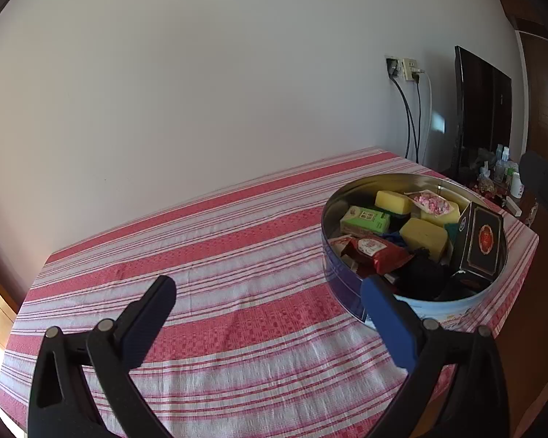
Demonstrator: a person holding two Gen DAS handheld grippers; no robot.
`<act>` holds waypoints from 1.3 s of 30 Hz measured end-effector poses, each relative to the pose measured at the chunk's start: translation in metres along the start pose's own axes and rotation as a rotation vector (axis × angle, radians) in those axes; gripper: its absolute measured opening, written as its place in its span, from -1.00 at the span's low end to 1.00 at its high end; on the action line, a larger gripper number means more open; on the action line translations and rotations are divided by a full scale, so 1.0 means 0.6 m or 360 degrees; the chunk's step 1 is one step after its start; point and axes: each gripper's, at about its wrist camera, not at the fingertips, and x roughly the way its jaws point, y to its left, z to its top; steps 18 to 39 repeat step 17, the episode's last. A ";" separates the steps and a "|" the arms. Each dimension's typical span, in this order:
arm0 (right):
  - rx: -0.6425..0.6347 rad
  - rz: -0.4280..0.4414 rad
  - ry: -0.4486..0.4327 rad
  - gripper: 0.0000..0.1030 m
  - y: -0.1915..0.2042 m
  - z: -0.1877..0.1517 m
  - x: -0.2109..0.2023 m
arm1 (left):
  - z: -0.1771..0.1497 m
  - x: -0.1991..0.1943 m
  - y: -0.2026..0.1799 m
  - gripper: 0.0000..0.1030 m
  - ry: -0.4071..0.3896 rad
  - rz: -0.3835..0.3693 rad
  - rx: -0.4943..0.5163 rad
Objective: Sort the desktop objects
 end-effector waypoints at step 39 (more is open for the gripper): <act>-0.0001 0.0013 0.0009 0.95 -0.001 -0.003 0.001 | -0.001 -0.007 -0.005 0.99 -0.0043 -0.0010 0.0012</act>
